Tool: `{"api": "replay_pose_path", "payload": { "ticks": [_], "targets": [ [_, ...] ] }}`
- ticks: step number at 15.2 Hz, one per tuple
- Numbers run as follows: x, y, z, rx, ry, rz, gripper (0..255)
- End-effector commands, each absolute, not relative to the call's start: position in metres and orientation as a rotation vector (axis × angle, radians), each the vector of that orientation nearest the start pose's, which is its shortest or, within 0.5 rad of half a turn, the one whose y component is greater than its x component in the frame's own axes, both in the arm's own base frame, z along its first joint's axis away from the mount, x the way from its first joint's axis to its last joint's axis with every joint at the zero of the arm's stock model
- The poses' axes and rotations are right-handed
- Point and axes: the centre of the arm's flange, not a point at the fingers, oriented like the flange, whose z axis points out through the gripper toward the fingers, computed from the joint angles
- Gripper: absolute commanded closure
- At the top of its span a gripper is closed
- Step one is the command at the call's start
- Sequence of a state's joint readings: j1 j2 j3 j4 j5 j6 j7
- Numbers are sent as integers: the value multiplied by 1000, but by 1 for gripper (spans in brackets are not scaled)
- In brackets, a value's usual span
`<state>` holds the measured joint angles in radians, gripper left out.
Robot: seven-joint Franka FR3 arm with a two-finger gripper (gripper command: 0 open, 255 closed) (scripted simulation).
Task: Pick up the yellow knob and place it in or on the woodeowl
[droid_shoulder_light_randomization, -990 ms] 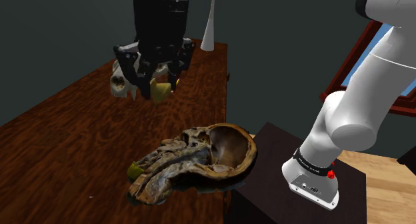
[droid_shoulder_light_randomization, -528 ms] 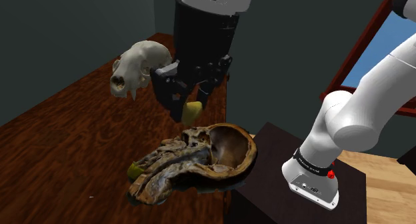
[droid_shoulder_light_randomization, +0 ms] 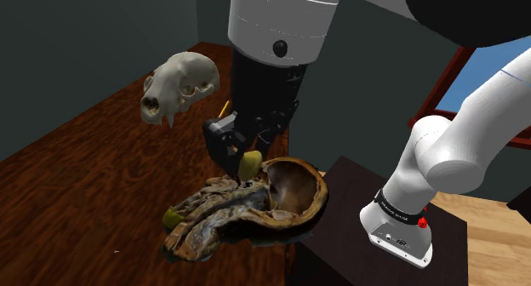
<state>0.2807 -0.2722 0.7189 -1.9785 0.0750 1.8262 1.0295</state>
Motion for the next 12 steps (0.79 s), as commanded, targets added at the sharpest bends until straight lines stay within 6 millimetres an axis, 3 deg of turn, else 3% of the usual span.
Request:
{"api": "replay_pose_path", "payload": {
  "ticks": [1,4,12],
  "targets": [
    [241,443,546,-3143,95,-187,255],
    [241,443,527,-3143,95,-187,255],
    [241,443,527,-3143,95,-187,255]
  ]
}}
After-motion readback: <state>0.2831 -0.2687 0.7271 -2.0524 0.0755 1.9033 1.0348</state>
